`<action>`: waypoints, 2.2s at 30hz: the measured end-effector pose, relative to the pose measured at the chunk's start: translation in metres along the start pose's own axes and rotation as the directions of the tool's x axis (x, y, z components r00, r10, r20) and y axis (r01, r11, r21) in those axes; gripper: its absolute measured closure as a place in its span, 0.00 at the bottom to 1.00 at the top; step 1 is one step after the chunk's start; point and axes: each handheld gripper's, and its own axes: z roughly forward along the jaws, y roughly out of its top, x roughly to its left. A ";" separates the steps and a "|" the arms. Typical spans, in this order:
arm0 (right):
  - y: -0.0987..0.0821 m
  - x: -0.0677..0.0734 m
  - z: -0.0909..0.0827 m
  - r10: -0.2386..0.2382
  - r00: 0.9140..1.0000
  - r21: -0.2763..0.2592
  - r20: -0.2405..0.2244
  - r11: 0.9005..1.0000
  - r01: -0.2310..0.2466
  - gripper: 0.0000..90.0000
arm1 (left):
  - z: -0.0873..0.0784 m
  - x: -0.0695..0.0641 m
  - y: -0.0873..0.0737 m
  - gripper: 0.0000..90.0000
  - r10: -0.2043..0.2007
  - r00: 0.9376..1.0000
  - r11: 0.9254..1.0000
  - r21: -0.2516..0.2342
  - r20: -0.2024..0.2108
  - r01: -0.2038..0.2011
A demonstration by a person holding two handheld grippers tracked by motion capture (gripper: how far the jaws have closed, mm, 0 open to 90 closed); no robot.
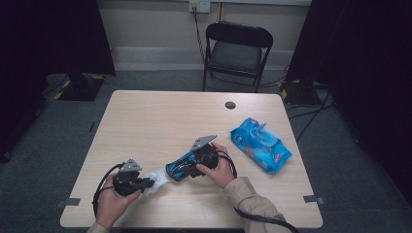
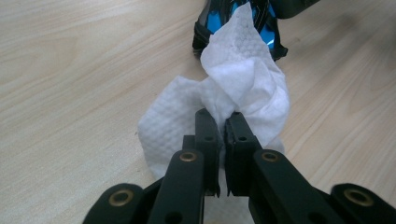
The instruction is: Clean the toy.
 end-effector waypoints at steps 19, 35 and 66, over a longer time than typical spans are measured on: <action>0.004 0.003 0.014 0.003 1.000 -0.007 0.007 1.000 -0.003 0.10 | 0.007 0.008 0.000 0.95 -0.033 0.998 0.999 -0.004 -0.053 0.033; -0.002 0.003 0.014 0.008 1.000 -0.049 0.009 0.999 -0.007 0.09 | 0.047 0.000 0.011 0.83 0.043 0.995 0.998 -0.034 -0.095 -0.047; 0.002 0.001 0.014 0.003 1.000 -0.006 0.009 1.000 -0.003 0.09 | 0.051 -0.039 0.013 0.96 0.166 0.985 0.986 0.030 -0.038 -0.165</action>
